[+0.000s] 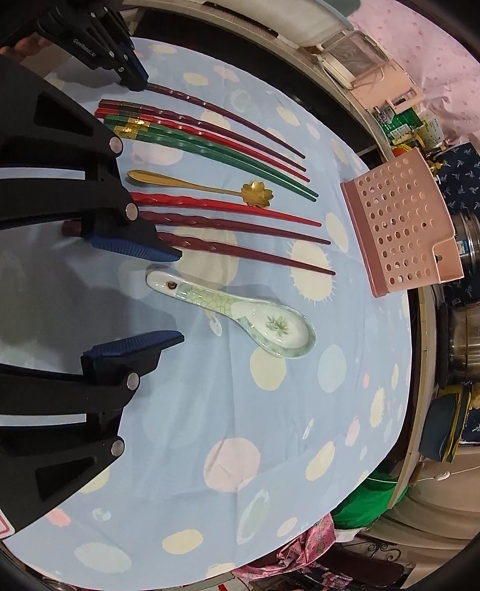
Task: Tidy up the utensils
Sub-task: 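Close the left gripper on a dark red chopstick while the right gripper grasps its partner, then lift the chopsticks with both grippers and drop them into the pink holder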
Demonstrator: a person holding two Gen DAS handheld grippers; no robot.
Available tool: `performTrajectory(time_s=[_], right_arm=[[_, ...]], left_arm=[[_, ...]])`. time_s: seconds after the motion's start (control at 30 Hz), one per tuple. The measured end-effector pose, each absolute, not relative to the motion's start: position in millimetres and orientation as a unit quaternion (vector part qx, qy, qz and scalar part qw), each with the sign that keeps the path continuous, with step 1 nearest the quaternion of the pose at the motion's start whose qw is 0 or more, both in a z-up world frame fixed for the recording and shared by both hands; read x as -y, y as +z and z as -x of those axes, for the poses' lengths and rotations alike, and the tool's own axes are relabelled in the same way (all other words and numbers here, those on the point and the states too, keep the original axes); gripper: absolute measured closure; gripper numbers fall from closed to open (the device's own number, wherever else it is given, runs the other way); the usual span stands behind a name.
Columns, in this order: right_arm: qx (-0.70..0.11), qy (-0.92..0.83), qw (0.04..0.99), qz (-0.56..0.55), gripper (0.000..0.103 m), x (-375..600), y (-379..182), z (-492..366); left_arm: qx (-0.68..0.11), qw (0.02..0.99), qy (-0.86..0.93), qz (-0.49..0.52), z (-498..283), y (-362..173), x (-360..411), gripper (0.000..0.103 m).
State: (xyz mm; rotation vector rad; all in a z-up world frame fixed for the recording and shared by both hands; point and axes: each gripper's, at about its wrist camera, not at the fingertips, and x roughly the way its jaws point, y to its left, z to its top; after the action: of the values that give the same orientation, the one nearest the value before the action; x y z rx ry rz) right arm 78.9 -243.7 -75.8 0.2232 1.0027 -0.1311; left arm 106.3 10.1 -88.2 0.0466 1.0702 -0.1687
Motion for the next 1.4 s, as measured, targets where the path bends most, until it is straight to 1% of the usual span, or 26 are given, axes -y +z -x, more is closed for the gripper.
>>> performTrajectory(time_s=[0.1,0.2,0.27,0.37,0.63,0.9,1.17,1.4], right_arm=[[-0.473,-0.068,0.875,-0.084,0.072,240,-76,-82],[-0.47,-0.071,0.877,-0.073,0.08,240,-77,-82],[-0.472,-0.07,0.876,-0.079,0.089,244,-77,-80],[-0.475,-0.067,0.873,-0.087,0.092,250,-76,-77],[-0.451,-0.062,0.885,-0.094,0.093,258,-44,-60],[-0.412,-0.047,0.904,-0.107,0.095,267,4,-59],[-0.382,-0.024,0.916,-0.117,0.097,271,36,-79],[-0.358,-0.001,0.922,-0.149,0.097,282,59,-110]], left_arm=[[-0.51,0.856,-0.08,-0.022,-106,-88,-10,0.093],[-0.509,0.857,-0.08,-0.023,-106,-88,-10,0.093],[-0.51,0.856,-0.081,-0.021,-107,-88,-11,0.093],[-0.512,0.855,-0.085,-0.016,-107,-88,-12,0.094],[-0.493,0.866,-0.09,-0.004,-100,-64,-15,0.095],[-0.445,0.89,-0.094,0.026,-102,-9,-22,0.096],[-0.394,0.913,-0.092,0.05,-136,48,-26,0.096],[-0.349,0.931,-0.093,0.06,-176,95,-25,0.096]])
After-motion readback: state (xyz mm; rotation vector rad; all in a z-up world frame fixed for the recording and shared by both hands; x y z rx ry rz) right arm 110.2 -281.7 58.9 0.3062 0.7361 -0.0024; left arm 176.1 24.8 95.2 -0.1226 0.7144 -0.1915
